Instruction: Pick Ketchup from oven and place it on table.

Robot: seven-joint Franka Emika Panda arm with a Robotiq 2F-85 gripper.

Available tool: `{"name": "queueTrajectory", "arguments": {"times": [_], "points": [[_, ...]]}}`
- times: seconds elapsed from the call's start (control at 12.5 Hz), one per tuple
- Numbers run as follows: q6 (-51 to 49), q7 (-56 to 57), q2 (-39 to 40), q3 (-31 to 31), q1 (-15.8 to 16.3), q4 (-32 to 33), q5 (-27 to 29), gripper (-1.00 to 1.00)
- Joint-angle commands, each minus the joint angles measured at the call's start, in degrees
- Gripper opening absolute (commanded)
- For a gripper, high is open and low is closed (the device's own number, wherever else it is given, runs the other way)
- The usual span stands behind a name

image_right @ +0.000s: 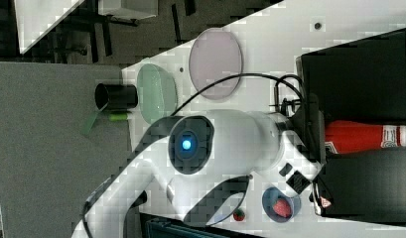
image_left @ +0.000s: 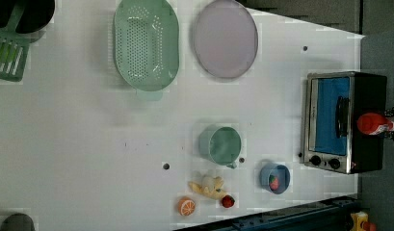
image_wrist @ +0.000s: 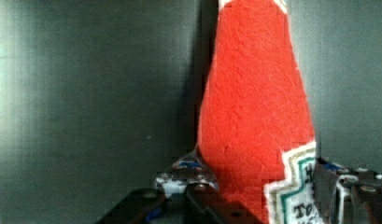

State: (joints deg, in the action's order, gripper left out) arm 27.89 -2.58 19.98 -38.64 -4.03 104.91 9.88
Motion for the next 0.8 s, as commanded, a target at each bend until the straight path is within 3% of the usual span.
{"name": "queueTrajectory", "arguments": {"times": [0.08,0.32,0.8], "points": [[-5.2,-0.2,-6.2,0.3,2.9,-7.3,-3.4,0.21],[-21.5,-0.2,-13.9,7.0,8.4,-12.5,-3.5,0.21],[-21.6,-0.3,-16.3,22.3,11.0,-11.1,-3.7,0.21]]}}
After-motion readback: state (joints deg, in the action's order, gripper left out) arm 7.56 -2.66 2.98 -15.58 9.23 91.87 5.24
